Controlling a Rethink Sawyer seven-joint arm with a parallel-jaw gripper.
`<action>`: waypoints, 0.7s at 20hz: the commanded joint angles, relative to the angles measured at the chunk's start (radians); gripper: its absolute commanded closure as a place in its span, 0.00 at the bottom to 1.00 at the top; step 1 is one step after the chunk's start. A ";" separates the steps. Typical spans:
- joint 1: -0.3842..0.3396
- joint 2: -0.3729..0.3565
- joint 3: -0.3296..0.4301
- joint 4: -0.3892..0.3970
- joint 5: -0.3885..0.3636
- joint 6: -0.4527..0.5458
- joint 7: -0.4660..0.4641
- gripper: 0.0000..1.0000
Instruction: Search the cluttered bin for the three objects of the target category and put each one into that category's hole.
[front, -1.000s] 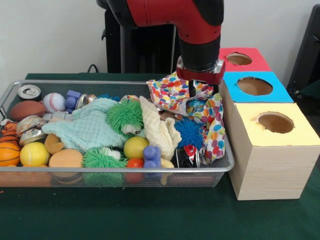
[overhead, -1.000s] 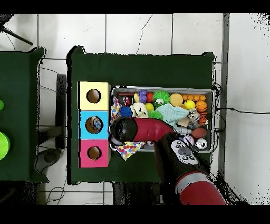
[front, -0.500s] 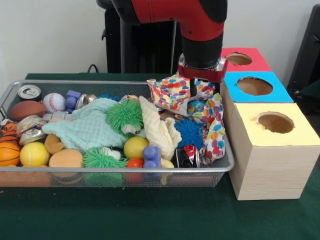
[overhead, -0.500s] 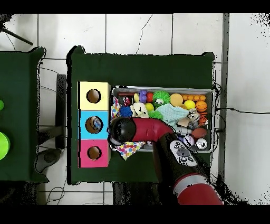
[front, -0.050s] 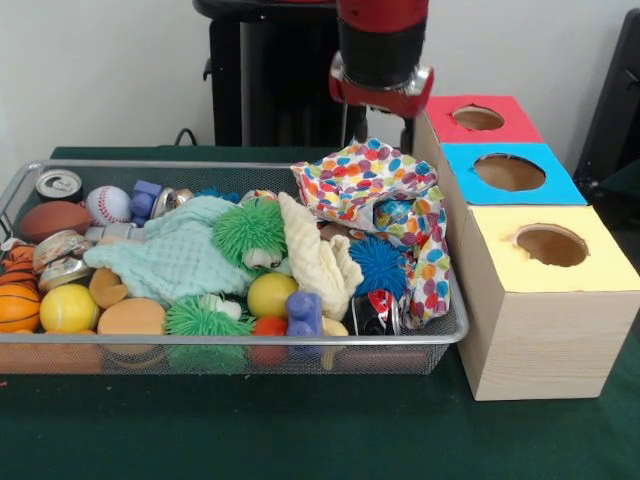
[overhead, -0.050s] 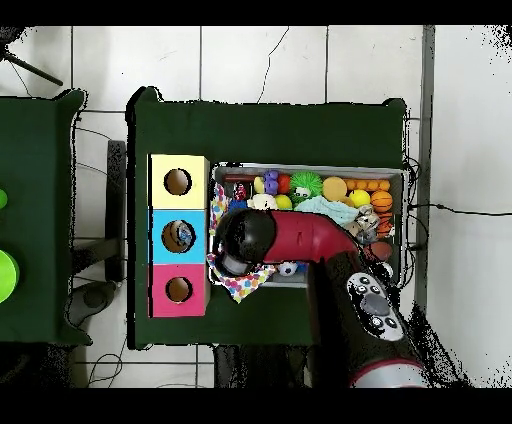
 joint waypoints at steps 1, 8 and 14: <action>-0.046 -0.082 0.039 -0.125 -0.005 0.193 -0.094 0.00; -0.105 0.024 0.070 -0.154 -0.086 0.021 -0.171 0.00; -0.127 0.090 0.066 -0.190 -0.132 -0.058 -0.162 0.00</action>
